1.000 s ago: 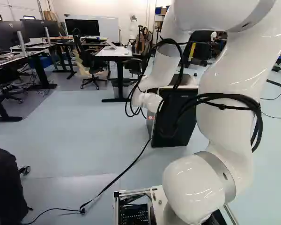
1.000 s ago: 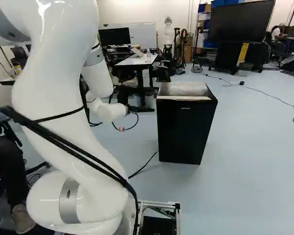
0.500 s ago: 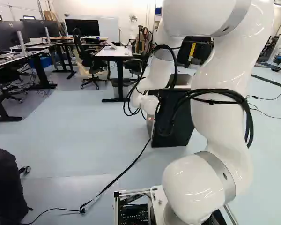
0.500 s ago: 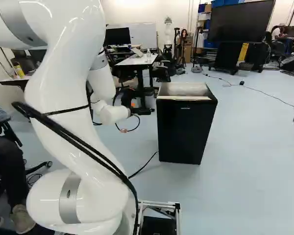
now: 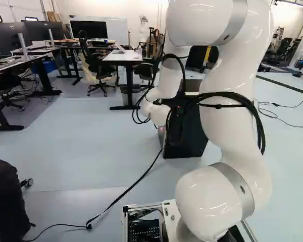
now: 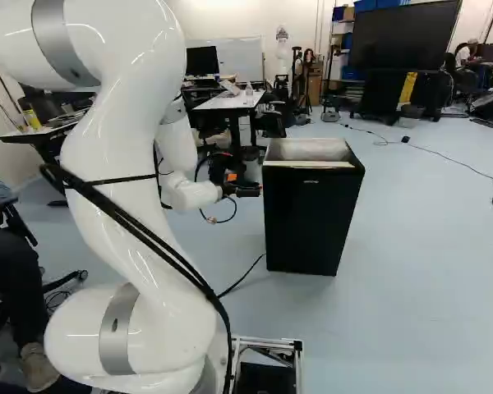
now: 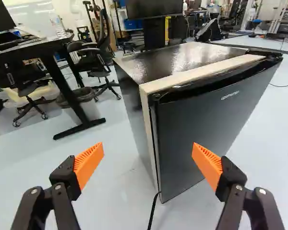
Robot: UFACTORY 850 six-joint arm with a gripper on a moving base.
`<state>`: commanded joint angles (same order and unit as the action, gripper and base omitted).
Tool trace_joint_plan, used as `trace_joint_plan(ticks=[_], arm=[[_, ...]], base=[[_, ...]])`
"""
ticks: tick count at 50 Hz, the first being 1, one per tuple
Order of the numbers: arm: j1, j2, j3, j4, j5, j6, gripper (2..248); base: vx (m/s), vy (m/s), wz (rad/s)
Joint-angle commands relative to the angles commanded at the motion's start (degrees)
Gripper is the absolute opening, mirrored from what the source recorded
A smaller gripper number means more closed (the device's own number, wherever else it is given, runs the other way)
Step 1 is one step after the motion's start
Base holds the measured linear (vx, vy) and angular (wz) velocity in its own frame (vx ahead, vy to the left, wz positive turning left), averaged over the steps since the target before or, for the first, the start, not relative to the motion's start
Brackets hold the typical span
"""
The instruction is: Open the fridge door
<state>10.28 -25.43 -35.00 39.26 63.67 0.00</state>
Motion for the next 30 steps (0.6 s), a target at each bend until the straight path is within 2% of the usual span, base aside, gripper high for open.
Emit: trace_joint_plan(ticks=[30], arm=[[0.4,-7.6,-4.8,9.9,7.6,0.0,247]], base=[[0.0,0.0,0.0]])
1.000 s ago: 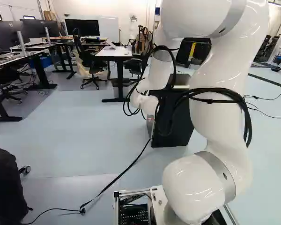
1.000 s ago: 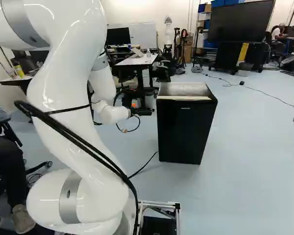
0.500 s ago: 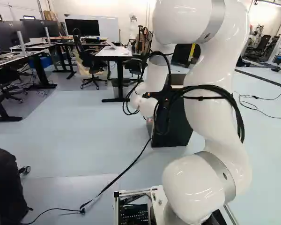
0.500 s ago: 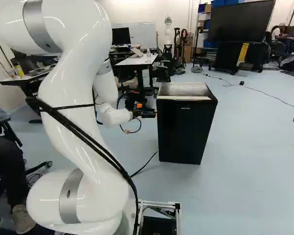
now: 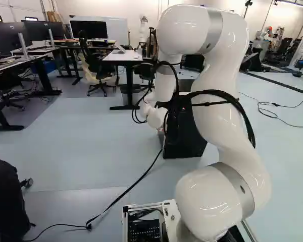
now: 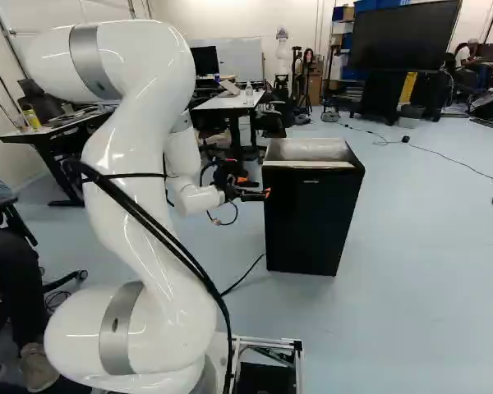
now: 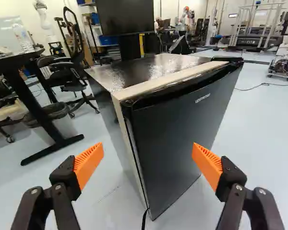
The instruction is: Open the fridge door
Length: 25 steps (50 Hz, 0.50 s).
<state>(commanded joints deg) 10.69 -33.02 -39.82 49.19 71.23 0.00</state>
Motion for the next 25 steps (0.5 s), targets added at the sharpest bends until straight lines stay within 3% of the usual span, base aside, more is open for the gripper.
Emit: trace_joint_plan(ticks=[25], arm=[[0.5,-5.4,-5.0,5.7,3.0,0.0,247]], base=[[0.0,0.0,0.0]])
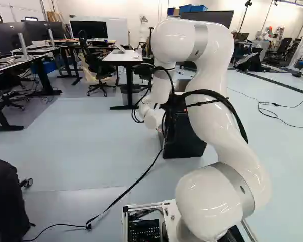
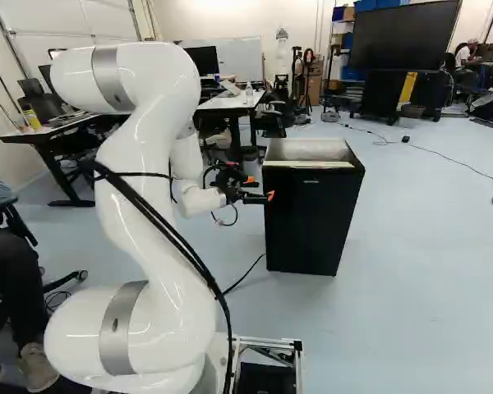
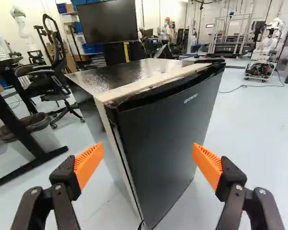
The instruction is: Open the fridge door
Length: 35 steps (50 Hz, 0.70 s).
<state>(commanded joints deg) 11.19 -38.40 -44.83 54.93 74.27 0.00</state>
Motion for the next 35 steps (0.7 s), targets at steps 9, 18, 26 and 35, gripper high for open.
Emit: trace_joint_plan(ticks=[9,18,26,35], arm=[[0.2,-1.2,-1.9,0.2,0.1,0.0,247],[0.1,-2.4,-3.9,0.2,0.1,0.0,247],[-0.2,-3.4,-5.6,0.2,0.1,0.0,247],[-0.7,-4.1,-6.8,0.2,0.1,0.0,247]], base=[[0.0,0.0,0.0],[0.0,0.0,0.0],[0.0,0.0,0.0],[0.0,0.0,0.0]])
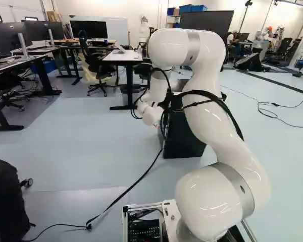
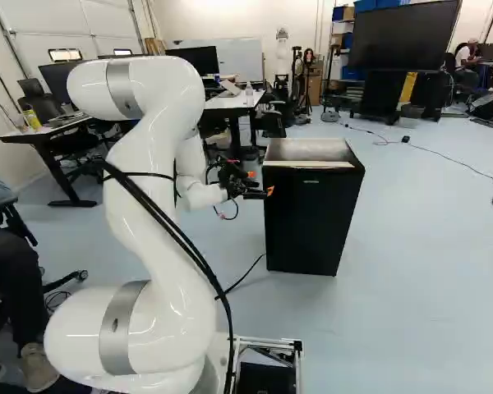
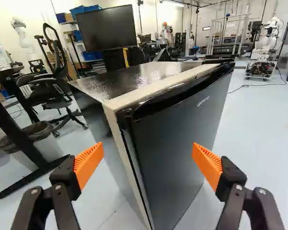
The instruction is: Open the fridge door
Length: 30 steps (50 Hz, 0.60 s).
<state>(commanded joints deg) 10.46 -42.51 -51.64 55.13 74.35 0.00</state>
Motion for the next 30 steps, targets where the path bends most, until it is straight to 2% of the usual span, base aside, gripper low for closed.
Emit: trace_joint_plan(ticks=[30], arm=[[-2.3,-1.5,-2.4,0.0,0.0,0.0,247]], base=[[0.0,0.0,0.0]])
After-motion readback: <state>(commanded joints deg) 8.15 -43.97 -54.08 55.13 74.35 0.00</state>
